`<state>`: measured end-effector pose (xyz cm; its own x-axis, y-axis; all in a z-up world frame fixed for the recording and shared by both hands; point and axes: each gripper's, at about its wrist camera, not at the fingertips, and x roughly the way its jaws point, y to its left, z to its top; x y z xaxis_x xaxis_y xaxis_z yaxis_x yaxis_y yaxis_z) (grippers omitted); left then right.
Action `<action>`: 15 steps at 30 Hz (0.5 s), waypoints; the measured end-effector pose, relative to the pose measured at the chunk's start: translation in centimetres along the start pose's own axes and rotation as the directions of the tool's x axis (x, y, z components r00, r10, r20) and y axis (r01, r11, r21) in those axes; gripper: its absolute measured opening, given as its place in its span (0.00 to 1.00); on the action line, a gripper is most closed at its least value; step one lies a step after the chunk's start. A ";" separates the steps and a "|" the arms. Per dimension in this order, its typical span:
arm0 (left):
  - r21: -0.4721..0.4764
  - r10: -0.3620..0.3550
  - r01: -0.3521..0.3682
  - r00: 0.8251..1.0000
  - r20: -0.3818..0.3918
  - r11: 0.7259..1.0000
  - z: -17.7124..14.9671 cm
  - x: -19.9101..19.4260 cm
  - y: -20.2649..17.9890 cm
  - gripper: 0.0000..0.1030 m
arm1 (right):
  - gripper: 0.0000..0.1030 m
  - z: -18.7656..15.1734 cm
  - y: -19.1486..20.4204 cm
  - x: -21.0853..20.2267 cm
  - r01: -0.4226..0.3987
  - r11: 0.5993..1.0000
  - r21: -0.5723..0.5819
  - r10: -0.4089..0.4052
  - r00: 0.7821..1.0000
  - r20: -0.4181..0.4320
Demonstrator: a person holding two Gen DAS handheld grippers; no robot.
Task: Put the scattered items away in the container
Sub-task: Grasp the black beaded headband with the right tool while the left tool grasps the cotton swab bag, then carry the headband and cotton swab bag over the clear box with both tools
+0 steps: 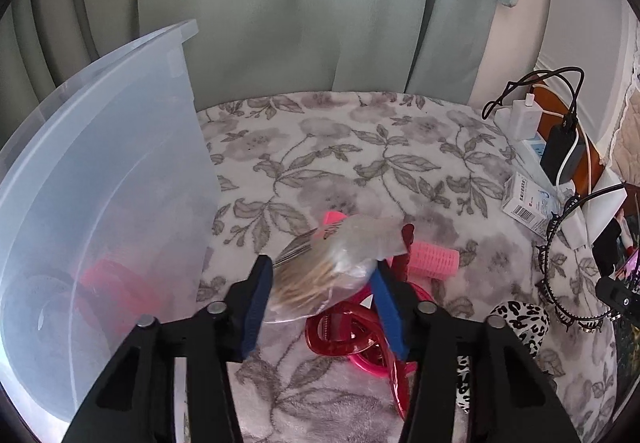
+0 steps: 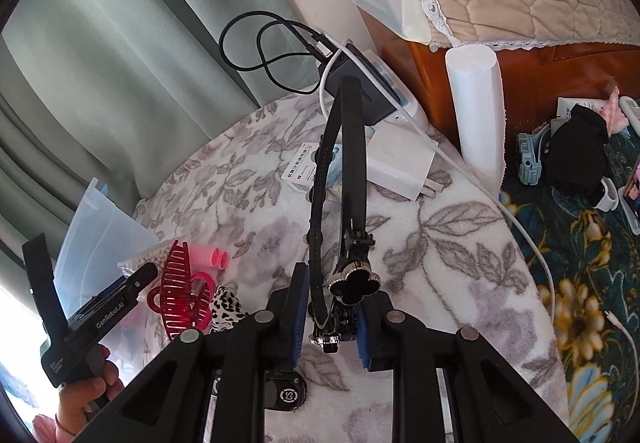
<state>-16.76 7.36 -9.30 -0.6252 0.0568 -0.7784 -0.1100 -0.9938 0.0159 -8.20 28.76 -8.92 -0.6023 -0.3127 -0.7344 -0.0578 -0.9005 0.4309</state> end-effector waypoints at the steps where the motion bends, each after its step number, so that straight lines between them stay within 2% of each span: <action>1: -0.004 -0.005 0.005 1.000 -0.003 1.000 0.0 0.1 0.0 0.36 | 0.23 0.0 -0.1 0.0 0.004 1.000 0.003 -0.004 1.000 -0.001; 6: -0.054 -0.006 0.007 1.000 0.015 0.999 0.0 -0.7 0.4 0.23 | 0.23 0.2 -0.3 -0.7 -0.004 1.000 0.023 0.004 1.000 0.010; 10: -0.086 -0.003 0.007 0.999 0.039 0.996 -0.1 -1.9 1.2 0.21 | 0.20 0.5 0.7 -2.6 -0.028 1.000 -0.006 0.029 0.997 0.066; 12: -0.101 -0.010 0.015 0.999 0.052 0.995 -0.4 -2.8 1.6 0.21 | 0.12 0.6 1.4 -3.7 -0.039 0.999 -0.027 0.042 0.995 0.096; 15: -0.120 -0.015 0.024 0.997 0.074 0.993 -0.7 -4.4 2.0 0.20 | 0.11 0.5 2.6 -5.2 -0.050 0.997 -0.058 0.057 0.991 0.119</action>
<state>-13.69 5.03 -6.32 -0.6792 0.0790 -0.7297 -0.0318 -0.9964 -0.0782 -5.65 28.23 -3.69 -0.6948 -0.3252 -0.6415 0.0185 -0.8998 0.4360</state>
